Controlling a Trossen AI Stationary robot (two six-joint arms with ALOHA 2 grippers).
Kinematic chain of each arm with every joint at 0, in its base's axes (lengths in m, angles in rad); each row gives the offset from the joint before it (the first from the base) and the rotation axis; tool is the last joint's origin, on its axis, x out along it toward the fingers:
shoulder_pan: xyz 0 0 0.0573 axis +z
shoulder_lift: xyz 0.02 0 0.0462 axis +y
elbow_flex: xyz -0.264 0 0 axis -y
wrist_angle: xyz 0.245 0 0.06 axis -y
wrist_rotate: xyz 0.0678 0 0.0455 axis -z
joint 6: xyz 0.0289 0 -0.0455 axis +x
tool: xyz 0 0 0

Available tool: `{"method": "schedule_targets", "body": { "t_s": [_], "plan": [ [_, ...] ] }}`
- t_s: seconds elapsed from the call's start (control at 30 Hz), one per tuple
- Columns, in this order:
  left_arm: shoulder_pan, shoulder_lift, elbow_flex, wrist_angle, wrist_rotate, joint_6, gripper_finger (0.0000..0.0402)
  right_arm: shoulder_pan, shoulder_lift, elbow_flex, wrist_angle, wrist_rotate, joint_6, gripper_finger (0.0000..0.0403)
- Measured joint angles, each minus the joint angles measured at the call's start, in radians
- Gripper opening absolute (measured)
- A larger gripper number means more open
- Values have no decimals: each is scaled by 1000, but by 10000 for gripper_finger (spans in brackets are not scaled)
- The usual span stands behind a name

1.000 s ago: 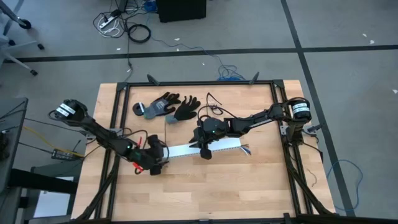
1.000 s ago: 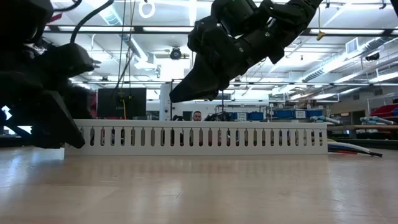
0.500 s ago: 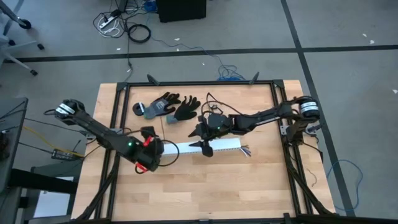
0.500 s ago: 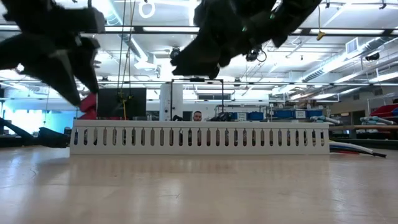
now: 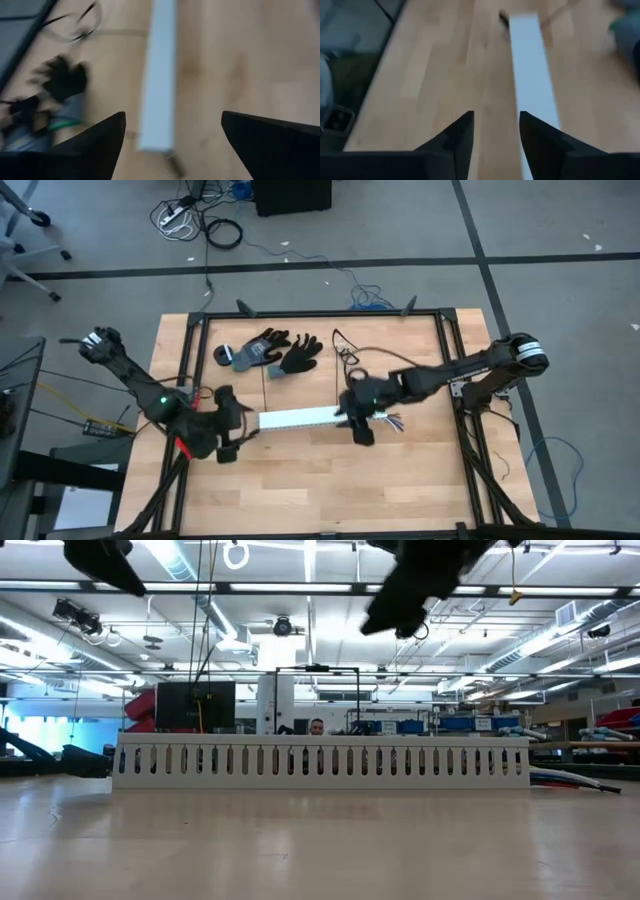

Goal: Ziptie cables
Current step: Close the white cable duct

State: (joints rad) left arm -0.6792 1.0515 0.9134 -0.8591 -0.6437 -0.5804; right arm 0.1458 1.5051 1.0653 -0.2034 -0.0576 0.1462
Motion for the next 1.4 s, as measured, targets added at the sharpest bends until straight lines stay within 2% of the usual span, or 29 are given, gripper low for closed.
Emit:
{"method": "schedule_targets", "body": {
  "t_s": [0.17, 0.3, 0.43, 0.57, 0.73, 0.9, 1.2, 1.4],
  "plan": [
    [-53, -12, -144, 274, 28, 0, 316, 119, 31, -3, -114, 124, 66, 115],
    [-31, 52, -270, 457, 126, -1, 304, 186, 69, -48, -98, 175, 110, 65],
    [10, 120, -353, 608, 172, 37, 270, 209, 97, -109, -24, 199, 173, 8],
    [58, 170, -407, 736, 212, 79, 209, 193, 106, -170, 66, 206, 212, 8],
    [104, 232, -441, 793, 268, 84, 109, 159, 115, -233, 78, 215, 240, 2],
    [159, 274, -447, 802, 254, 110, 12, 122, 114, -287, 120, 221, 244, 1],
    [289, 291, -450, 756, 244, 209, 0, 33, 114, -329, 168, 233, 191, 0],
    [384, 291, -491, 798, 256, 266, 0, -28, 114, -329, 168, 247, 124, 0]
  ]
}}
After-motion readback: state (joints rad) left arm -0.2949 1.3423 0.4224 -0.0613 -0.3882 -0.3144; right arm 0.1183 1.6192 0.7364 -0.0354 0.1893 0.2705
